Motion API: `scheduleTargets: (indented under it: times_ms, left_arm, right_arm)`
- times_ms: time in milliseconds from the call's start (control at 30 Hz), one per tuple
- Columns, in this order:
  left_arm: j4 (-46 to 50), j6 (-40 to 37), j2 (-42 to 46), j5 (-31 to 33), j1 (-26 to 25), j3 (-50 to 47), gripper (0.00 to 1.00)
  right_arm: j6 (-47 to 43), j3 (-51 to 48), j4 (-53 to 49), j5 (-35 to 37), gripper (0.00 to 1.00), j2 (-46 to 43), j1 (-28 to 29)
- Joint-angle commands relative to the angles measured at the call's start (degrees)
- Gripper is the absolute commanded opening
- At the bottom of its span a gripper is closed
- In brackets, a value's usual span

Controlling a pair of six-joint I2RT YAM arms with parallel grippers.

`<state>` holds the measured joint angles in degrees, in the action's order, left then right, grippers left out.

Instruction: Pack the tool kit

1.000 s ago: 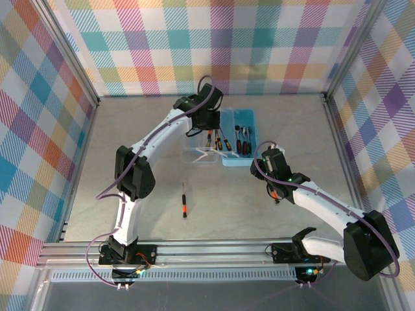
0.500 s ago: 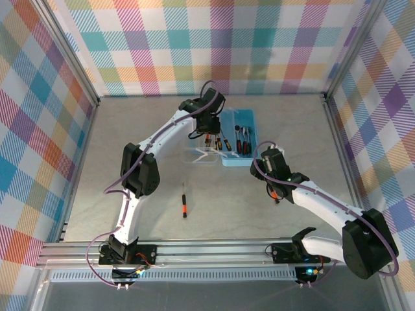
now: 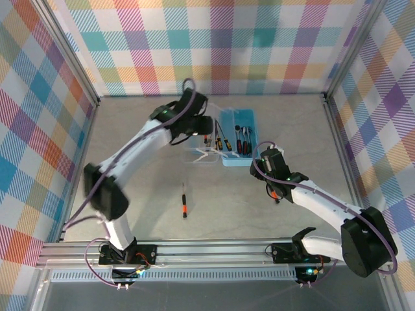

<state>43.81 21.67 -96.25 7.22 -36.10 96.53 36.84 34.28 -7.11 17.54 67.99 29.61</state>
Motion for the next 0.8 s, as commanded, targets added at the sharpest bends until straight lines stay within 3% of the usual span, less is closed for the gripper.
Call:
scheduleTargets:
  times_ms: [0, 133, 300, 500, 767]
  left_arm:
    - [-5.73, 5.01, 11.14, 3.45, -0.47, -15.14, 0.51]
    - [-6.13, 10.16, 22.73, 6.6, -0.47, -33.64, 0.52]
    - [-4.77, 15.41, 29.87, 6.39, -0.47, -46.61, 0.52]
    - [-8.31, 19.4, 34.44, 3.14, -0.79, -54.38, 0.51]
    - [-13.47, 20.15, 38.14, 0.72, -0.95, -58.57, 0.52]
  right_arm:
    - [-0.54, 0.35, 0.9, -0.14, 0.49, 0.91, -0.08]
    - [-0.81, 0.76, 0.78, -0.56, 0.49, 1.5, -0.08]
    - [-1.59, 1.42, 0.65, -1.7, 0.49, 2.69, -0.1]
    - [-6.59, 8.05, -8.75, 2.06, 0.51, 9.53, -0.32]
    - [-3.58, 9.8, -20.95, 5.38, 0.53, 13.18, -2.31]
